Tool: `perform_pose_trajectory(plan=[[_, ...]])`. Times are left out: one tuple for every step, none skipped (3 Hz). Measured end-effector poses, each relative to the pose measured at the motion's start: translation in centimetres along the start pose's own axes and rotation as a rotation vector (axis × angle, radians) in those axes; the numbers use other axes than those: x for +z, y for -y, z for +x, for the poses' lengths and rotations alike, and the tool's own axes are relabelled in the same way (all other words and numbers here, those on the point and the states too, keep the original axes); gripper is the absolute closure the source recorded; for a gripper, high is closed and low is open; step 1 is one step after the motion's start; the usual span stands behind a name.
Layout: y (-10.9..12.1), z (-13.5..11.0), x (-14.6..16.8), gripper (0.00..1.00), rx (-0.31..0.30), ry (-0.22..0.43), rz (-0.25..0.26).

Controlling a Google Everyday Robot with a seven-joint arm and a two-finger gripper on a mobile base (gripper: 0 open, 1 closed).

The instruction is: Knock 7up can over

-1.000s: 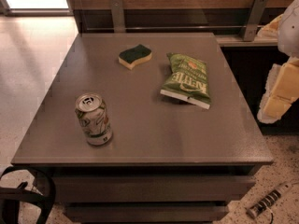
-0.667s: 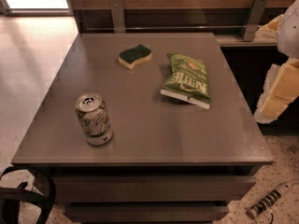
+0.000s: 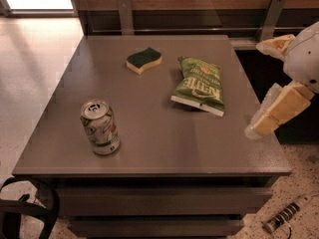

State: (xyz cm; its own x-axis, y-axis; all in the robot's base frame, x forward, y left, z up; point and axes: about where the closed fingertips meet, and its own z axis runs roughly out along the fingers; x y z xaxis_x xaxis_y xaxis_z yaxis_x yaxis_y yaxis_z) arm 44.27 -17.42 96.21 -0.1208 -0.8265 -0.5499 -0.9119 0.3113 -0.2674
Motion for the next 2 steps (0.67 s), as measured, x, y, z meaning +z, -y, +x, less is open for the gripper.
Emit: perform_pose_trajectory(plan=[[-0.7,-1.8,2.5,0.00,0.015,0.176,-0.003],[-1.6,-4.2,5.4,0.00,0.030,0.340,-0.042]])
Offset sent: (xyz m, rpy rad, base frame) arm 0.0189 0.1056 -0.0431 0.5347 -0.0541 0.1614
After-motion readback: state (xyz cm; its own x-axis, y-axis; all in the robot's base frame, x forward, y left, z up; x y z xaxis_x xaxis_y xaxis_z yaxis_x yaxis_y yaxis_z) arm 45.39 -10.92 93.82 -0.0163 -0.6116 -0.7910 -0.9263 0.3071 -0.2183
